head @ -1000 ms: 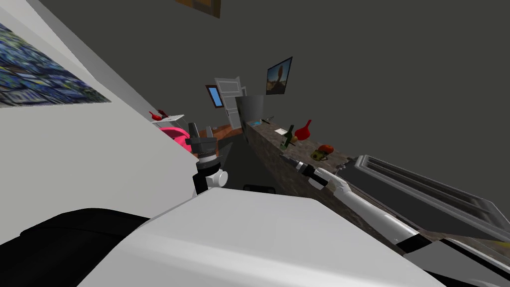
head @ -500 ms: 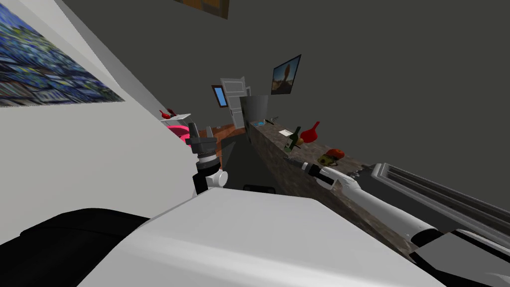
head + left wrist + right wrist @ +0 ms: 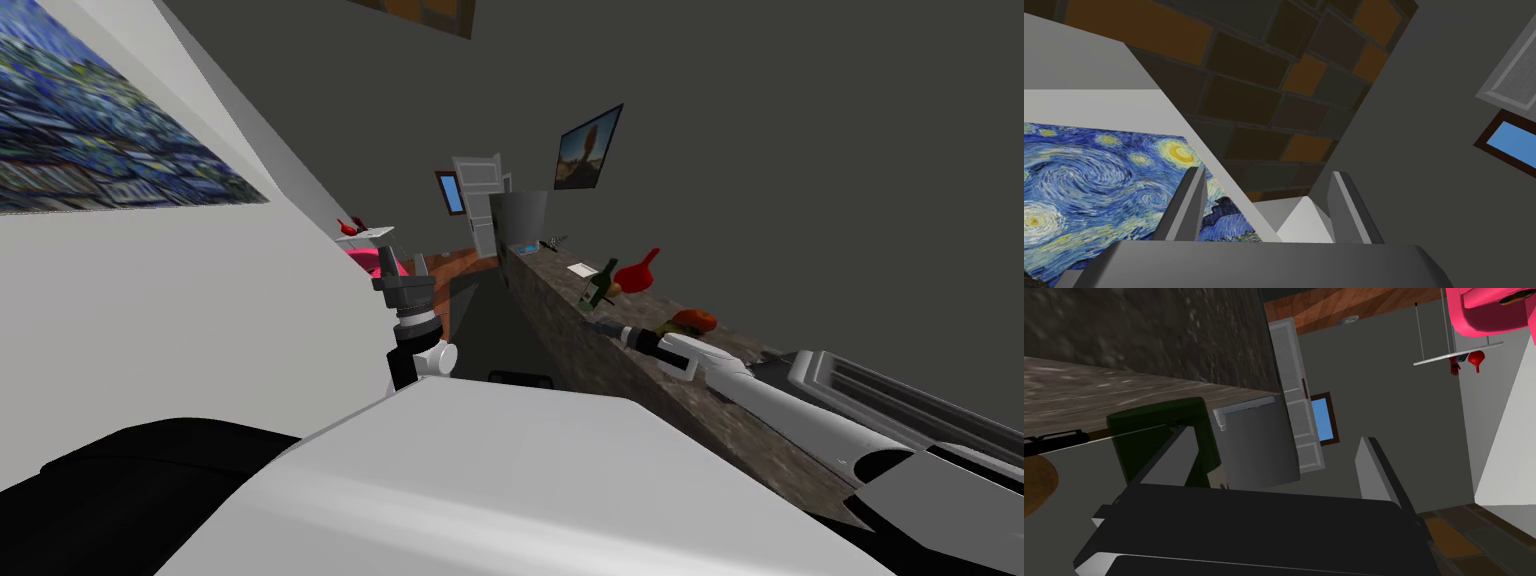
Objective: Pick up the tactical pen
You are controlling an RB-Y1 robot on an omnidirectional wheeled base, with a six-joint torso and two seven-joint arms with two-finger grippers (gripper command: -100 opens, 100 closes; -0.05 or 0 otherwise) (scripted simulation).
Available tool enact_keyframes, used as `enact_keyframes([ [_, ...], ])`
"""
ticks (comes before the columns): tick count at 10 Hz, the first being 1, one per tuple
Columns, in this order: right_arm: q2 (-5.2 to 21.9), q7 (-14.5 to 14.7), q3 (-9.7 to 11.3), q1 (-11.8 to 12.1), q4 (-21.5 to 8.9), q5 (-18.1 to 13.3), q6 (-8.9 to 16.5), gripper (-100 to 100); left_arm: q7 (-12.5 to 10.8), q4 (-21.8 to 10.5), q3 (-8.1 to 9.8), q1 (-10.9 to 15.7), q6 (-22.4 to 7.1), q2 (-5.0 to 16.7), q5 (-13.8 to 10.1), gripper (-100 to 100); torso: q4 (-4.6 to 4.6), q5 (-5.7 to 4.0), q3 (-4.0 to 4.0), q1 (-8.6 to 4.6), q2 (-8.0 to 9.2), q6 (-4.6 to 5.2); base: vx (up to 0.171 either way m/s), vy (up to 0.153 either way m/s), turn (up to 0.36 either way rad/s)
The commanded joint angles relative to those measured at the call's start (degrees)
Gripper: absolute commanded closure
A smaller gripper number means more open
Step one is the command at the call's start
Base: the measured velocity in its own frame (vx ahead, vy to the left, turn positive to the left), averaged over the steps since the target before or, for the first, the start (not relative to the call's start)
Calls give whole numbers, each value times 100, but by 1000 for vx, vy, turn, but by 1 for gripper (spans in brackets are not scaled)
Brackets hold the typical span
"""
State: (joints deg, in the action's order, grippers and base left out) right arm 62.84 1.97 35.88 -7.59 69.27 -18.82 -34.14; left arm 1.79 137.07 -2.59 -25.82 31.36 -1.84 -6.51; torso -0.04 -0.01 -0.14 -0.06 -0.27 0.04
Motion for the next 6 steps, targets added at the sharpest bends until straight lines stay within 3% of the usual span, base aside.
enact_keyframes([
  [1, 158, -3, 69, -12, -100, -33, 47, -100, 0, 0, 0, 0, 0, 0, 0, 0, 0, 0, 0, 0, 0, 0, 49, 1, 60],
  [2, 338, 36, 235, -153, -392, -118, -17, -100, 0, 0, 0, 0, 0, 0, 0, 0, 0, -1, 2, 1, 5, 3, 57, 13, 102],
  [3, 338, 36, 235, -153, -437, -118, -17, -100, 0, 0, 0, 0, 0, 0, 0, 0, 1, 1, 2, 4, 3, 1, 47, 6, 65],
  [6, 664, 110, 559, -402, -918, -275, -148, -100, 0, 0, 0, 0, 0, 0, 0, 0, 1, 0, 3, 3, 7, 4, 54, 4, 89],
])
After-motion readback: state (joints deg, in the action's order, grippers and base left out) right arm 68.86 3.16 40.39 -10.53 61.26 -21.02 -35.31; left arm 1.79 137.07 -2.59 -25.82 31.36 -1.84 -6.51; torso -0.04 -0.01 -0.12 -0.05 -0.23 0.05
